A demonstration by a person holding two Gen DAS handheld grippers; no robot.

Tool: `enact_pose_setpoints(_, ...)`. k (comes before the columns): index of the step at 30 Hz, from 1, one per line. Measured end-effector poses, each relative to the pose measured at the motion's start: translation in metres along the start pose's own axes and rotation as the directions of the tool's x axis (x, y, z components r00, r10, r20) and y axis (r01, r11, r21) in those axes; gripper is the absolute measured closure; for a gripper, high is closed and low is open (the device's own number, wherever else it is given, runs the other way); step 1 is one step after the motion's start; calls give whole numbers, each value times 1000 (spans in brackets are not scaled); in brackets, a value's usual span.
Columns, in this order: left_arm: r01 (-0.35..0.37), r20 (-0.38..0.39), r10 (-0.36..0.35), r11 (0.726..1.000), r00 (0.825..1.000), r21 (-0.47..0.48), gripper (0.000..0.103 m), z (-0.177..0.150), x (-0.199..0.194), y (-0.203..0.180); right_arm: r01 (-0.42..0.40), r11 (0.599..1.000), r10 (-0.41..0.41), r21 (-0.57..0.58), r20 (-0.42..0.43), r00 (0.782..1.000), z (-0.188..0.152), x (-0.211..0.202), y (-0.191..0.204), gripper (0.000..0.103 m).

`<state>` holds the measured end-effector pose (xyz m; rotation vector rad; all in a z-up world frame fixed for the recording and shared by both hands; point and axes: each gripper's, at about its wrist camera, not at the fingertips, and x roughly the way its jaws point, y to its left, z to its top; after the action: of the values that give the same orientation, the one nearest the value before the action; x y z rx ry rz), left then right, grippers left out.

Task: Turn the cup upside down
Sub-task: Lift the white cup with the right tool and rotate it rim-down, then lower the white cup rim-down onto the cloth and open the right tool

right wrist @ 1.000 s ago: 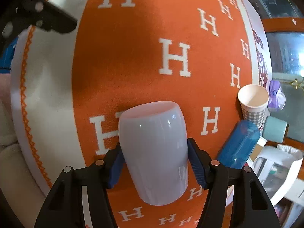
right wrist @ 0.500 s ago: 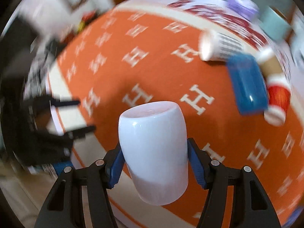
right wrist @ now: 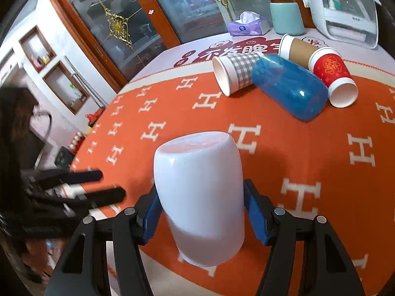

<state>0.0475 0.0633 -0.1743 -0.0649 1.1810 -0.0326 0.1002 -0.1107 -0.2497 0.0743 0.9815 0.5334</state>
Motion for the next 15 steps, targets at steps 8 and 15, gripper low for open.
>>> enact_pose_setpoints(8,22,3,-22,999,1000,44,39,-12,-5,4,81,993,-79,-86,33,996,-40,-20,12,41)
enact_pose_setpoints(15,37,8,-38,996,999,81,39,-18,-8,-8,135,981,-133,-140,26,991,-63,-44,21,41)
